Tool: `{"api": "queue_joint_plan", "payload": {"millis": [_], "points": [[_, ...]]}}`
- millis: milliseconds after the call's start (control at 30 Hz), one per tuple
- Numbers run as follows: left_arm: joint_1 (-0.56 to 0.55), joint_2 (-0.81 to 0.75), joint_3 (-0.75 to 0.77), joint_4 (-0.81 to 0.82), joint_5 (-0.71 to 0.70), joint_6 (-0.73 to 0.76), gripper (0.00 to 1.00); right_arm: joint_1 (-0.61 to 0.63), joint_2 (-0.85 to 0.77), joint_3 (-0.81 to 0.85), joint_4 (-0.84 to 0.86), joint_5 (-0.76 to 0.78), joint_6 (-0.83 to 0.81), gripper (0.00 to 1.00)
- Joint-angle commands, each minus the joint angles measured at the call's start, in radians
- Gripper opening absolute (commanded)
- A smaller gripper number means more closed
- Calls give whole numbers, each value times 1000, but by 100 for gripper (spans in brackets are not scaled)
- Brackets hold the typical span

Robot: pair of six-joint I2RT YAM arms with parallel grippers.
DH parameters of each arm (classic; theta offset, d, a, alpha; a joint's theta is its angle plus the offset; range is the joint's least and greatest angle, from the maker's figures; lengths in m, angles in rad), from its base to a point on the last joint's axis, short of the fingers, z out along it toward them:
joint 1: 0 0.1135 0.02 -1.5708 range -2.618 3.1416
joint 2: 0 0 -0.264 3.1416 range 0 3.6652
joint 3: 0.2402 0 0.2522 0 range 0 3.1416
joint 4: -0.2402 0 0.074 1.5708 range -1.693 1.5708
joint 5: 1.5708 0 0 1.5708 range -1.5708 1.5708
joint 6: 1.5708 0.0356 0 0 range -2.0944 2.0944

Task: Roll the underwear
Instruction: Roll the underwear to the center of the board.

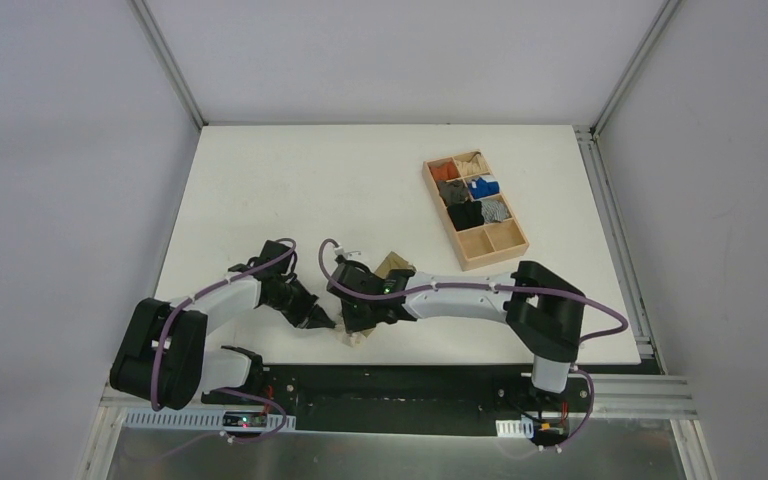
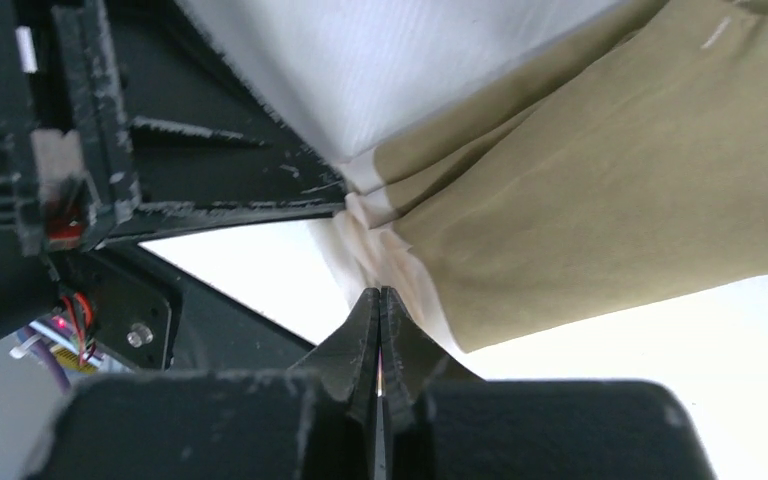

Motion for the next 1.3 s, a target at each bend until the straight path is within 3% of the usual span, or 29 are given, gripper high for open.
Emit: {"api": "queue_joint_plan", "payload": {"millis": [0,133,533,933,1033,1167,1267], "points": [[-10,-20,-20,-32,-71,14,9,-12,25,-1,-37,55,-26,0],[-10,-77,7,-74,-77,12,15,-13,46,-32,-16,44,-15,0],[-10,-155,72,-157,-65,18,21,-14,85,-95,42,21,12,0],[-10,-406,48,-325,-90,-15,51,-22,88,-122,79,-6,29,0],[-11,-405,13,-318,-85,-12,51,-23,87,-124,81,-10,30,0],[-15,-370,-12,-296,-92,20,42,-24,87,-124,85,-20,30,0],[-15,-352,-34,-235,-87,18,41,-24,86,-122,84,-23,29,0]]}}
